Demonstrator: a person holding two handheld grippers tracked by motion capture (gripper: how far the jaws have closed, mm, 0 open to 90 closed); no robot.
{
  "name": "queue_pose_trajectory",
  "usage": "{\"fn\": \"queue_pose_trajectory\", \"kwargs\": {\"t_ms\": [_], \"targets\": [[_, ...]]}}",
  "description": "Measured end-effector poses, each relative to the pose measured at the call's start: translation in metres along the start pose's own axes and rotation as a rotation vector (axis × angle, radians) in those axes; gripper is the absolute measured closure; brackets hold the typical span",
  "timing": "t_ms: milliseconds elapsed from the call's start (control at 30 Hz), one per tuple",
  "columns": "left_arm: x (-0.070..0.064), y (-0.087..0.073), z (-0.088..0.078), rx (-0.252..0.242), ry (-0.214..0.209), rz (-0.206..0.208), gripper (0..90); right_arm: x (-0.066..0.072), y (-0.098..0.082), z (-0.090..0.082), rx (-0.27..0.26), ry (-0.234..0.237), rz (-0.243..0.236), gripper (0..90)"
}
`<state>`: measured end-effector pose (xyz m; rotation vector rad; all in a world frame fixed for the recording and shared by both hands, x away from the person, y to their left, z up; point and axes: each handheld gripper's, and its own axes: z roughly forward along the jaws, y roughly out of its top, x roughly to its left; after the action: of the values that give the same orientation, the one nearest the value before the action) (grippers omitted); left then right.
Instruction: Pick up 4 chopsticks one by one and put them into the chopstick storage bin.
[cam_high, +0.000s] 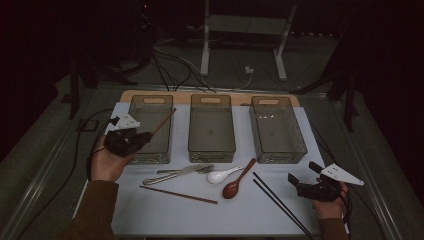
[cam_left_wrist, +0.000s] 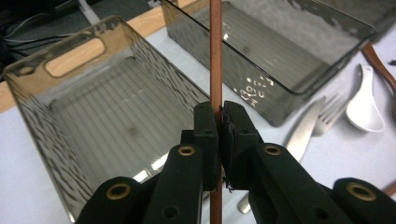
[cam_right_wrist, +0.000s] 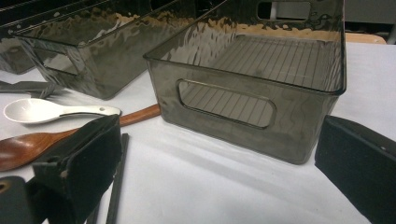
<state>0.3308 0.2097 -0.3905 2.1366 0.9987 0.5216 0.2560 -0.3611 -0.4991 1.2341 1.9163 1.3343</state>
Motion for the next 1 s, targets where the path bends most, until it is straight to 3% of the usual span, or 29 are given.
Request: {"fn": "queue_pose_trajectory", "kwargs": {"t_ms": [567,1000], "targets": [[0.025,0.019,0.008,-0.006,0.075,-0.098,86.7,0.0,0.0,0.001,0.003,0.0,0.001,1.1],[0.043,0.028,0.02,0.041,0.13,-0.14,86.7,0.0,0.0,0.001,0.003,0.002,0.002,1.1]]}}
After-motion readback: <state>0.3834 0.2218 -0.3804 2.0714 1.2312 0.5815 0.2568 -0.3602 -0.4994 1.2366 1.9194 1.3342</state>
